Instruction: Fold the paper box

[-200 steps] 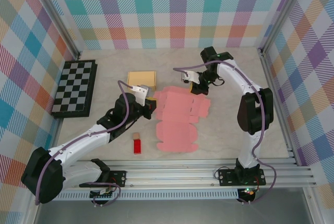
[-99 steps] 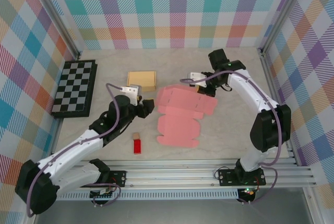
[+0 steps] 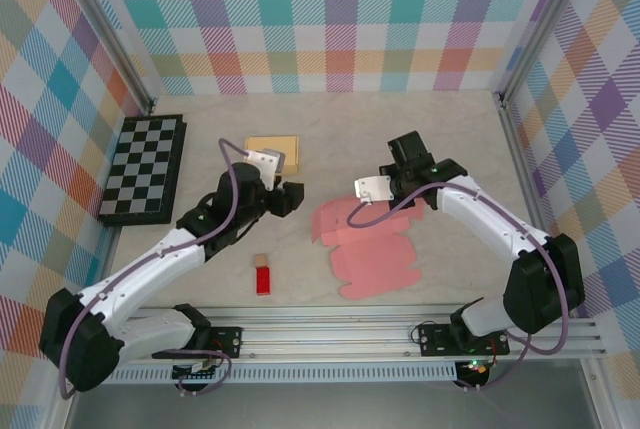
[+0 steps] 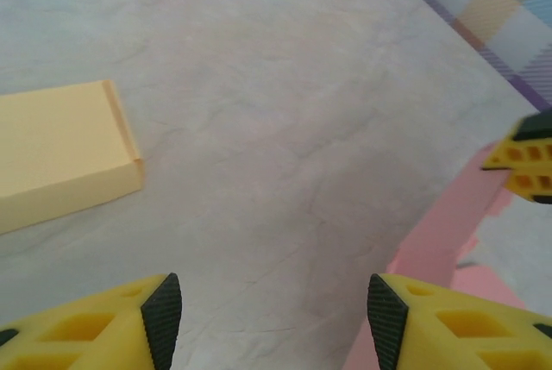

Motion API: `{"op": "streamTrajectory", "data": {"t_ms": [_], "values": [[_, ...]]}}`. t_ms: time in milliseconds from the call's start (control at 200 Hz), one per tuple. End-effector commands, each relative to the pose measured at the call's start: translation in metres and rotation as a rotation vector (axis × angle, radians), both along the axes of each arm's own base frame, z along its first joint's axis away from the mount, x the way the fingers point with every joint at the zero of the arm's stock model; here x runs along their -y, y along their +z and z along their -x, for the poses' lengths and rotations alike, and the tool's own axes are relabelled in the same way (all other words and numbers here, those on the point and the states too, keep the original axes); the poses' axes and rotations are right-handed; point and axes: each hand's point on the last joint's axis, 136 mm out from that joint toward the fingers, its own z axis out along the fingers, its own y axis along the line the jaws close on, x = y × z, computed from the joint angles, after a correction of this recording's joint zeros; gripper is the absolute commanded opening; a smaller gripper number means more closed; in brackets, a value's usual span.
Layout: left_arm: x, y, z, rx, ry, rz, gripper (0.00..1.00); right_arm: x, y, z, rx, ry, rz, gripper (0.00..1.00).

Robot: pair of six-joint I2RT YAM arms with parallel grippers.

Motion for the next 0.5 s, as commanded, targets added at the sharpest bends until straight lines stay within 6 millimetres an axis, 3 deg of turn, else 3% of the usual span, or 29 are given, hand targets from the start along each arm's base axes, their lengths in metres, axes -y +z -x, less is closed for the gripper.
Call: {"op": "streamTrajectory", "data": {"t_ms": [0,290,380,495], "values": [[0.040,0.018,0.013,0.085,-0.278,0.014,0.61,-0.006,0.024,0.002,0.068,0.045,-0.043,0.00],[0.055,-0.029,-0.001,-0.020,-0.372,-0.176,0.60,-0.011,0.031,0.014,0.040,0.078,-0.089,0.00],[0.060,-0.031,-0.004,-0.028,-0.381,-0.179,0.60,-0.013,0.034,0.015,0.039,0.081,-0.101,0.00],[0.074,-0.026,0.008,-0.034,-0.451,-0.144,0.60,-0.012,0.034,0.017,0.028,0.076,-0.099,0.00]]}}
